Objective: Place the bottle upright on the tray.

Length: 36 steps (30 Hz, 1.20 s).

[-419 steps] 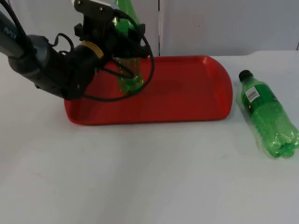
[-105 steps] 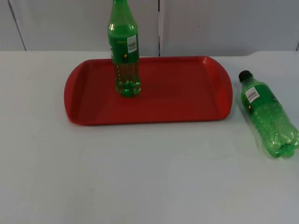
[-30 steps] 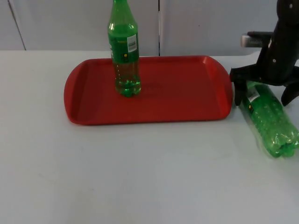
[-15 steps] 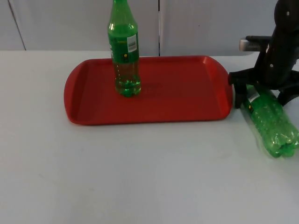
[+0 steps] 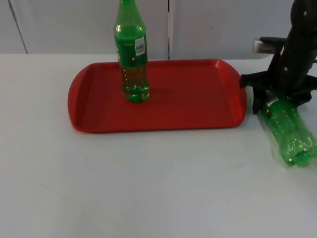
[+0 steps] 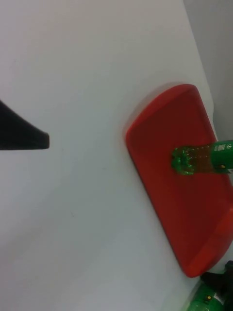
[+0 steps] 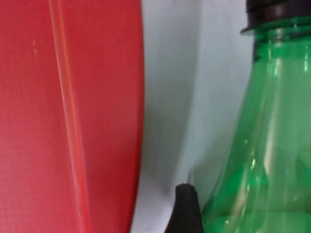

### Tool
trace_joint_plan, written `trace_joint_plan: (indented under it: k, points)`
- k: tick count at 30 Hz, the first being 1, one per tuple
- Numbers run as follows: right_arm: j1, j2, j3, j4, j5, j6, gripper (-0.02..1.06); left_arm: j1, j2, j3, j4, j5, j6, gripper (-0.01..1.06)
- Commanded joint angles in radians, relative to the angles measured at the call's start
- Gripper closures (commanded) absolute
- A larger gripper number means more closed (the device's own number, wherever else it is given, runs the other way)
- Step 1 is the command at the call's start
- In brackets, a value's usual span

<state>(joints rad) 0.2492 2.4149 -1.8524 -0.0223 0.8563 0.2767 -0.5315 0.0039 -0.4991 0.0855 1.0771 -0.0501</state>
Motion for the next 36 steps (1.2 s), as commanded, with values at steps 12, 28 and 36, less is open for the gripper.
trace_joint_plan:
  k: [12, 28, 36]
  points:
    - [0.007, -0.179, -0.002, 0.002, -0.011, -0.05, 1.05, -0.006, -0.004, 0.004, 0.007, -0.002, 0.002, 0.0]
    - [0.055, -0.432, -0.002, 0.051, -0.136, -0.172, 1.05, -0.006, -0.004, 0.004, 0.007, -0.002, 0.002, 0.0]
    - [0.159, -0.466, -0.002, 0.05, -0.318, -0.255, 1.05, -0.006, -0.004, 0.004, 0.007, -0.002, 0.002, 0.0]
